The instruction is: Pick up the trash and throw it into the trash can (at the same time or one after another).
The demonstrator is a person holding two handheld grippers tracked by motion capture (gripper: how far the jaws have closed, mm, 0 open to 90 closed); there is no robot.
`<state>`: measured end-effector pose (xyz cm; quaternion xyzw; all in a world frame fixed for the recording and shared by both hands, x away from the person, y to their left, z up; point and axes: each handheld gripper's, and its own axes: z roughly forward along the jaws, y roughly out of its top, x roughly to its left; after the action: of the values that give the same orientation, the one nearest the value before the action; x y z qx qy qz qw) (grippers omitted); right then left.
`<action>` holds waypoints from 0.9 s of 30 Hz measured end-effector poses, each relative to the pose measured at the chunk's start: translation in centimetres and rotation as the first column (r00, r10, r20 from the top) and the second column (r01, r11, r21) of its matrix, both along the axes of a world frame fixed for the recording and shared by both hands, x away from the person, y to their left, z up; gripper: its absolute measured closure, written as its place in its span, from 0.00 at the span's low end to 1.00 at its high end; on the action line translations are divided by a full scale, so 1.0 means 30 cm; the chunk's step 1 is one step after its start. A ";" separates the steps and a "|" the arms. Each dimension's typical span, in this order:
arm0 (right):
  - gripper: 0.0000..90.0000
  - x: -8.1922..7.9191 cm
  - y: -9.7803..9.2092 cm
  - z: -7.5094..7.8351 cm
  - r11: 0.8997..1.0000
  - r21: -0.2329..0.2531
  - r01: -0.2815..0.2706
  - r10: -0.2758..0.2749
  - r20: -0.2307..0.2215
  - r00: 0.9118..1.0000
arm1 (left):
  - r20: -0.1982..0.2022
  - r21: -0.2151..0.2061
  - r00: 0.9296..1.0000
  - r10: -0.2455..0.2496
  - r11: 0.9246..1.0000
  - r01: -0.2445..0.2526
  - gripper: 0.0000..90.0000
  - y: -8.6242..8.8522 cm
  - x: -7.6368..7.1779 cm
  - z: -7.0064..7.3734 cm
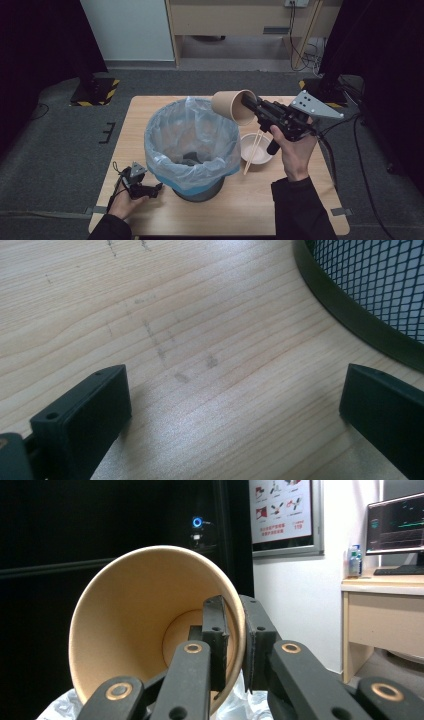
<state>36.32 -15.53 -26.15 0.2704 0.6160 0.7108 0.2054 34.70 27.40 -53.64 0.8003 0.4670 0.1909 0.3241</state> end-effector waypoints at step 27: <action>0.90 0.054 0.177 -0.098 0.986 -0.135 -0.094 0.080 -0.105 0.991 | 0.000 0.000 1.000 0.000 1.000 0.000 0.00 0.000 0.000 0.000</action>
<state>37.94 -10.23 -29.10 0.2631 0.6850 0.6599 0.1619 34.70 27.40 -53.64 0.8002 0.4672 0.1908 0.3241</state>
